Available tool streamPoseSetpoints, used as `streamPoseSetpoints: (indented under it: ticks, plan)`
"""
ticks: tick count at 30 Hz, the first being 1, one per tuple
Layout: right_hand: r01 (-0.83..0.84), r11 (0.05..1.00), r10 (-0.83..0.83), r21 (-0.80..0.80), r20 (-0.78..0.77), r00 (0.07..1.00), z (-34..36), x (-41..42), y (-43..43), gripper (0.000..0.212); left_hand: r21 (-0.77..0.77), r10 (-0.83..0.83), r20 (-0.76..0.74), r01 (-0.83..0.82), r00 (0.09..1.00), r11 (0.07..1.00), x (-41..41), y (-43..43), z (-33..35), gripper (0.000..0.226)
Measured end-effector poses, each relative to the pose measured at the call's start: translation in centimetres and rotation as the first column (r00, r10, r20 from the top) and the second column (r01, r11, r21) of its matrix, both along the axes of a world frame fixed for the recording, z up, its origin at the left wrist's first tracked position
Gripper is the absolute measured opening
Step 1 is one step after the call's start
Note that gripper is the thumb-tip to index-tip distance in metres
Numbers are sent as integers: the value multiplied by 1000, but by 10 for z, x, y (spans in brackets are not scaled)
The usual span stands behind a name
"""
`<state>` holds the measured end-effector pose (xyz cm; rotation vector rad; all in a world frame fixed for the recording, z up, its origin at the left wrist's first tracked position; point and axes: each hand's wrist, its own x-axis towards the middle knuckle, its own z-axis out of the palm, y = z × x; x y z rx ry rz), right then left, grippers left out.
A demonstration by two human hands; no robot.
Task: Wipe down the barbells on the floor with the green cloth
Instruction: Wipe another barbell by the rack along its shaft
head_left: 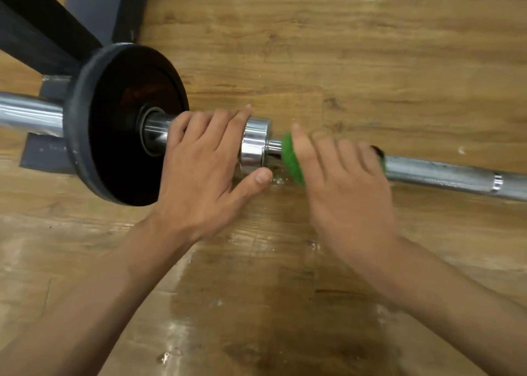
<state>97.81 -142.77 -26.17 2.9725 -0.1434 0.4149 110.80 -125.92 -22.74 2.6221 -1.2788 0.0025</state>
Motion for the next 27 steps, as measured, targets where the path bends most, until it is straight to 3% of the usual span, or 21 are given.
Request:
streamPoseSetpoints:
  ticks: [7,15,22,27]
  plan:
    - [139,989,-139,49,-1,990,-2,-3,7,65,-26,74,16,-74,997,997,-14,0,-3,109]
    - [-50,945,10,324,124,992,8,-6,7,42,-35,120,33,-119,992,992,-28,4,-7,107]
    - [146,894,-227,423,147,963,24,32,47,28,-27,162,24,-161,987,987,-51,18,-13,106]
    - [-70,916,-50,396,286,957,8,-10,55,17,-42,165,55,-163,985,986,-67,28,-20,105]
